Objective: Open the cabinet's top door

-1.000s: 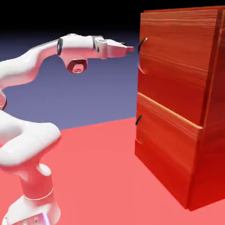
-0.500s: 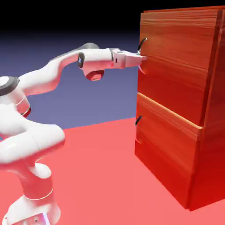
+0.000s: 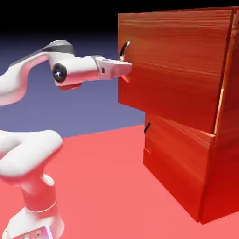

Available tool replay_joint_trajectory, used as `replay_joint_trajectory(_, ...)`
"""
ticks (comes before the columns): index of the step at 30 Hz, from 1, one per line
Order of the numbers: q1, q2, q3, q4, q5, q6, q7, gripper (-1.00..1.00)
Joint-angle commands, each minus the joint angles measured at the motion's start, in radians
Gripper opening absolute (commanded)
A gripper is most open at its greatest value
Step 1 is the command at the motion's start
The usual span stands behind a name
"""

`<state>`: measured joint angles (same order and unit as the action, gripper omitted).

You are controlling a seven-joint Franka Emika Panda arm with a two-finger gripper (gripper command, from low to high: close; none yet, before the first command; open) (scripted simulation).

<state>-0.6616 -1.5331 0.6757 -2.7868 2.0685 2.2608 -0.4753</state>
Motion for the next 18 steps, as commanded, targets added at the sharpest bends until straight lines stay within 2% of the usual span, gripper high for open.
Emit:
replay_joint_trajectory(1,0.018,-0.007,-0.036,-0.021,-0.027,-0.026,-0.009,-1.0)
replay_joint_trajectory(9,0.096,-0.041,-0.326,-0.129,-0.252,-0.216,-0.068,-1.0)
replay_joint_trajectory(18,0.114,-0.011,-0.653,-0.153,-0.525,-0.411,-0.128,-1.0)
